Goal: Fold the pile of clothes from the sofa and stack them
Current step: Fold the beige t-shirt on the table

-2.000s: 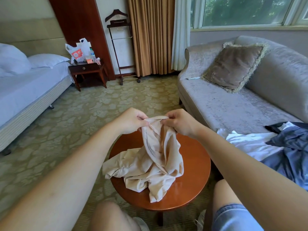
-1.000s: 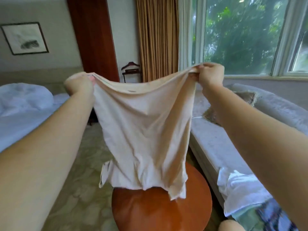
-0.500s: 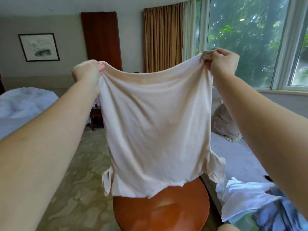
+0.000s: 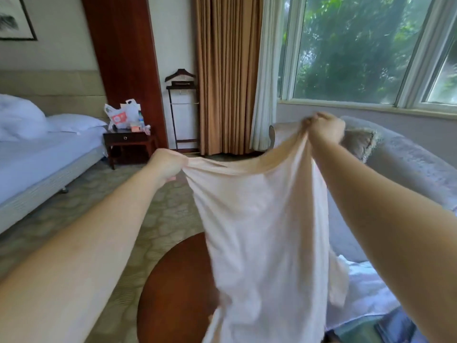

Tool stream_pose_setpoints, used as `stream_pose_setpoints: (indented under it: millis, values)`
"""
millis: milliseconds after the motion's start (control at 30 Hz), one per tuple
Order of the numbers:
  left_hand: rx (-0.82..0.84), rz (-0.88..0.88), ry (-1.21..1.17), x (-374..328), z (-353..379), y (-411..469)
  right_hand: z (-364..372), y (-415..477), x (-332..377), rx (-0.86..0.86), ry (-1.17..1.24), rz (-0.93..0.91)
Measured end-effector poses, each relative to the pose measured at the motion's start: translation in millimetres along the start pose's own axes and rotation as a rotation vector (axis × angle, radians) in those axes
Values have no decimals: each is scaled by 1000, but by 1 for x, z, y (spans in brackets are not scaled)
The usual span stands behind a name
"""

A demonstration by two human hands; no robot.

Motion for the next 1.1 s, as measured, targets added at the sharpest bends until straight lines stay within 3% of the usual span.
stream_pose_setpoints:
  millis: [100,200,267,367,467,533,567,600,700,800,867,933,1000,1100]
  values:
    - [37,35,38,-16,-26,-12,79,-24,71,185,-1,-211]
    - [230,-18,150,9,-43,-59,149,-84,117,393,82,-397]
    - [442,-90,200,53,-25,-103,192,-135,116,625,105,-429]
    - [768,-267,313,138,17,-170,238,-216,61,959,-48,-406]
    - [1115,-418,513,197,37,-222,242,-302,-53,1397,-521,-286]
    - [1226,-438,474,199,32,-234,211,-349,-145,1748,-746,3]
    - [1197,-429,385,192,27,-229,193,-359,-182,1796,-827,111]
    - [1133,-410,297,185,23,-218,182,-352,-215,1746,-915,109]
    - [796,-343,216,188,21,-162,147,-301,-284,1346,-1246,-151]
    - [537,-213,473,227,47,-107,97,-277,-361,1182,-1328,72]
    - [575,-145,655,261,82,-85,69,-264,-391,1013,-1333,166]
    - [658,-208,702,306,117,-73,49,-254,-414,888,-1315,209]
    - [681,-187,759,339,149,-61,37,-251,-436,884,-1329,187]
    - [638,-173,934,375,177,-51,36,-243,-448,895,-1341,14]
Point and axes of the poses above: each hand's wrist, its own y-axis towards the middle knuckle, its own z-axis out of the palm, x = y × z, the point moved 9 cm from there along y, towards the middle knuckle, and after that the axes turned 4 degrees about x, right-handed, at the moved point
